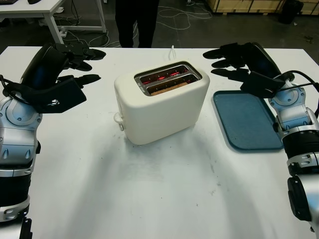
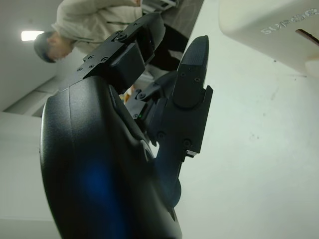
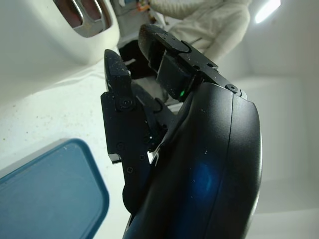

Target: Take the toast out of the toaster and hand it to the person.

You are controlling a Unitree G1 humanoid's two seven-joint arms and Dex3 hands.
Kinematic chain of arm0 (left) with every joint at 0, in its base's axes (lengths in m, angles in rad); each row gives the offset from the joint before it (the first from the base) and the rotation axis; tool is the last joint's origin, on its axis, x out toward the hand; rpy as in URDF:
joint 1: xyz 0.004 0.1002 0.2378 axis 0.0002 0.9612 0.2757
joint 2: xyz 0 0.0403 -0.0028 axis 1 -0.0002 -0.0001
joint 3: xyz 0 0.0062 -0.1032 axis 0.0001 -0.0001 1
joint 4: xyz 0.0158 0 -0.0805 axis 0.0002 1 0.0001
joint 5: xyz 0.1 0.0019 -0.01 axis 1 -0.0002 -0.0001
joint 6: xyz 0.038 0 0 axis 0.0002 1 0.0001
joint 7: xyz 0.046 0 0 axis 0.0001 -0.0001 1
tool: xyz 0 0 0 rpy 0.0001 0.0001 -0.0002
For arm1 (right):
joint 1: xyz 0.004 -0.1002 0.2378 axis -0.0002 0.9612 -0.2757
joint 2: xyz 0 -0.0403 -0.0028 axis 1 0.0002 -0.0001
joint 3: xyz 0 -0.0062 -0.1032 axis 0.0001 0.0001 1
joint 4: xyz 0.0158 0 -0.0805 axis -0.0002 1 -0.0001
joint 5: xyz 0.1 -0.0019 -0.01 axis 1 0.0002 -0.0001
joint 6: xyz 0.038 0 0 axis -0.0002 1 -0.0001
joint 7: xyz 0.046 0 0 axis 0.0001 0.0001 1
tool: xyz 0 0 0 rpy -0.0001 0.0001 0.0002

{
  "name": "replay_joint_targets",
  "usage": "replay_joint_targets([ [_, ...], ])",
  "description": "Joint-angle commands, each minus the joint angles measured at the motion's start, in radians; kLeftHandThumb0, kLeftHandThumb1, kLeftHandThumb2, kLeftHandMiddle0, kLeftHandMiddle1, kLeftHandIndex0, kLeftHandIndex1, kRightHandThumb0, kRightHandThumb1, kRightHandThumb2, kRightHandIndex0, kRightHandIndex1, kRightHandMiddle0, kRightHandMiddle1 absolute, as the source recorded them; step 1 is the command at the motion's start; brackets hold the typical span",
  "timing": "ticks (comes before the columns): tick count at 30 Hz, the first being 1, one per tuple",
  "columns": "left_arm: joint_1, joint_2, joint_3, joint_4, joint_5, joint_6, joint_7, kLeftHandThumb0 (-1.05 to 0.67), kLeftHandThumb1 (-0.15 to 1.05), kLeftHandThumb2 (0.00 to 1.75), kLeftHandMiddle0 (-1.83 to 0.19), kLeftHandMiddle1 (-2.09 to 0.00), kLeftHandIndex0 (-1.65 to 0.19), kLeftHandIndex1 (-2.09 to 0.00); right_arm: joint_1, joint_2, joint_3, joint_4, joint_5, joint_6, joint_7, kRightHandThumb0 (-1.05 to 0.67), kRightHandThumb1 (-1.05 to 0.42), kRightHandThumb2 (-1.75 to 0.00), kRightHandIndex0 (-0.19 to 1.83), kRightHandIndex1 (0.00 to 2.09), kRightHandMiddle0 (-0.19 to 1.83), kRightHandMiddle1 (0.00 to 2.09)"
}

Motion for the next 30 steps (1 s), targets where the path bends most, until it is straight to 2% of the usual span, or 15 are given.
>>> replay_joint_targets([
  [1,0.001,0.003,-0.002,-0.002,-0.002,-0.011,0.002,-0.34,0.86,0.00,-0.74,-0.47,-0.84,-0.02,-0.005,-0.012,-0.001,-0.009,-0.003,0.009,0.001,-0.31,-0.92,-0.04,0.93,0.00,0.85,0.00],
  [30,-0.001,0.002,-0.001,-0.008,-0.006,0.006,-0.003,-0.35,0.86,0.00,-0.74,-0.46,-0.84,-0.01,-0.006,-0.009,-0.001,-0.019,-0.008,0.023,0.004,-0.31,-0.92,-0.04,0.93,0.00,0.85,0.00],
])
